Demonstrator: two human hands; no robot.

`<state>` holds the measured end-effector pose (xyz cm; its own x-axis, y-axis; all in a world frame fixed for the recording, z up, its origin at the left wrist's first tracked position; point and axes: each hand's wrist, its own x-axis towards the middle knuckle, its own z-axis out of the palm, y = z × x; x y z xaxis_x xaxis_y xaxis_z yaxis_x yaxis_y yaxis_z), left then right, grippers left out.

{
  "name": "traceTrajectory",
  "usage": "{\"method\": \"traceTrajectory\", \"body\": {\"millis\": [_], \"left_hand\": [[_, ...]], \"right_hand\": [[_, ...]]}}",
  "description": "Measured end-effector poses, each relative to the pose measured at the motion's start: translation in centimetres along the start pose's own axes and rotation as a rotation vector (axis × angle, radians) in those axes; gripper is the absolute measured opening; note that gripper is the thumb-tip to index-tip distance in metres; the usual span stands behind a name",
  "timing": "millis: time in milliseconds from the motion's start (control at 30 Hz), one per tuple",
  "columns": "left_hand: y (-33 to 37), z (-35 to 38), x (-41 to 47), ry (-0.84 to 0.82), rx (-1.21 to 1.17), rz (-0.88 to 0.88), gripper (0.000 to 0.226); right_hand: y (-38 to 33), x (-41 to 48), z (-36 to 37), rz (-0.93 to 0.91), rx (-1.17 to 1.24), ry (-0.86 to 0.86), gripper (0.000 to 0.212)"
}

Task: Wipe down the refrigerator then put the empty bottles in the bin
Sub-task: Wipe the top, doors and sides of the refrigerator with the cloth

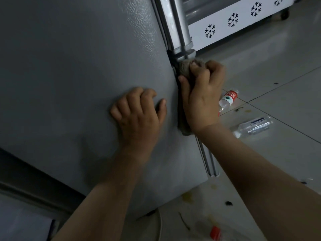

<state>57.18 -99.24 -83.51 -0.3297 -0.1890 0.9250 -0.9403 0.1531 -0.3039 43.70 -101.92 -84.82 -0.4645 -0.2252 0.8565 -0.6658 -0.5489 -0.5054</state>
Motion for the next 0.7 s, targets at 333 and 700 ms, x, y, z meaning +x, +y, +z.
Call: {"method": "traceTrajectory", "body": {"millis": [333, 700], "left_hand": [[2.0, 0.7, -2.5, -0.033, -0.04, -0.053, 0.028], [4.6, 1.2, -8.2, -0.146, -0.025, -0.117, 0.027]], "right_hand": [[4.3, -6.6, -1.4, -0.05, -0.029, -0.104, 0.024], [8.2, -14.7, -5.1, 0.012, -0.047, -0.321, 0.025]]}}
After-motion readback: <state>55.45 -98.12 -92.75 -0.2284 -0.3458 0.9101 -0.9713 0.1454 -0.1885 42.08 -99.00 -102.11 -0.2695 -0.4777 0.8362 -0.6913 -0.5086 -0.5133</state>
